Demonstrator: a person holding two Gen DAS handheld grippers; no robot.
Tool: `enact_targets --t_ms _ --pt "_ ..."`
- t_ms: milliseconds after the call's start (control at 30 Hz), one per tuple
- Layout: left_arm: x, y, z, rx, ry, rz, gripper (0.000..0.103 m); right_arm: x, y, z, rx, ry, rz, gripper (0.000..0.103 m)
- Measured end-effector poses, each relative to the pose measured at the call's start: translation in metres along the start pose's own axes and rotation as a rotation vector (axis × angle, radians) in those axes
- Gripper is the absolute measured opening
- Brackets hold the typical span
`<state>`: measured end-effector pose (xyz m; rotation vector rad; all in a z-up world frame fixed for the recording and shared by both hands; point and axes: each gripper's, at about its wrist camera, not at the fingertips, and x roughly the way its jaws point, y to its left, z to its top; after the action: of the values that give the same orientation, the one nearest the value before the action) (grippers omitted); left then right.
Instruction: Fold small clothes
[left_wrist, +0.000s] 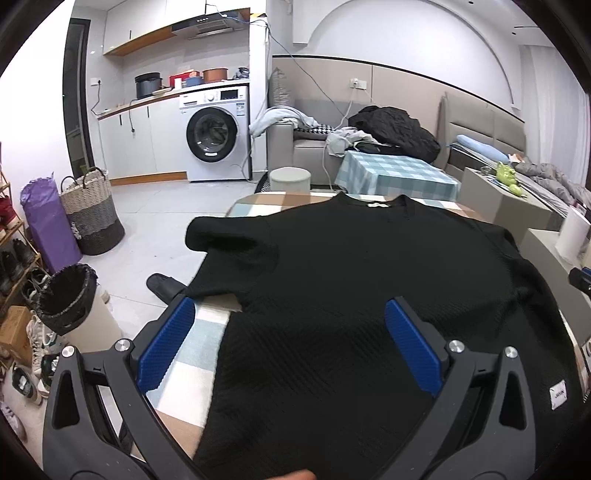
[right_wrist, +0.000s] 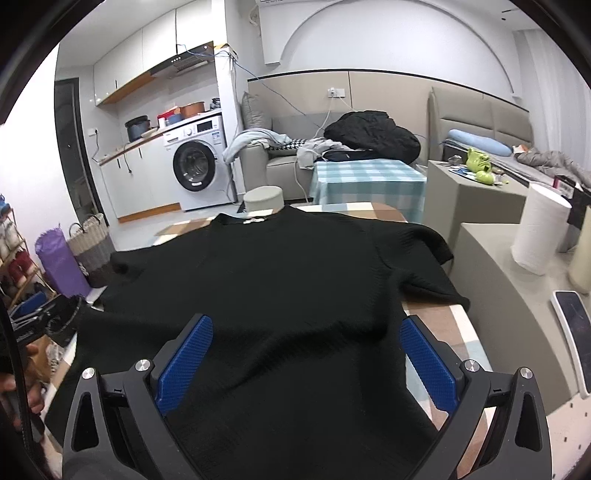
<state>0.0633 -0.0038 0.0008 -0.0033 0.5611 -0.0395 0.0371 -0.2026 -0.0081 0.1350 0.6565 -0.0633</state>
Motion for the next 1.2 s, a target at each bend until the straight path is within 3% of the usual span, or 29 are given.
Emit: enact_targets --t_ms 267,600,700,900,1200 --pt "0.016 0.020 0.012 -0.026 0.006 0.019 0.102 0.017 -0.014 0.014 0.038 0.040 0.007 0.103" --pt "0.041 0.042 0.022 -0.073 0.035 0.042 0.102 0.047 -0.108 0.014 0.345 0.160 -0.063 0.103" --pt "0.050 0.046 0.024 -0.085 0.046 0.046 0.102 0.062 -0.143 0.012 0.461 0.189 -0.065 0.097" --pt "0.066 0.053 0.026 -0.119 0.065 0.049 0.102 0.103 -0.196 0.014 0.687 0.245 0.015 0.087" --pt "0.087 0.053 0.028 -0.121 0.080 0.070 0.102 0.146 -0.234 0.014 0.833 0.282 -0.006 0.076"
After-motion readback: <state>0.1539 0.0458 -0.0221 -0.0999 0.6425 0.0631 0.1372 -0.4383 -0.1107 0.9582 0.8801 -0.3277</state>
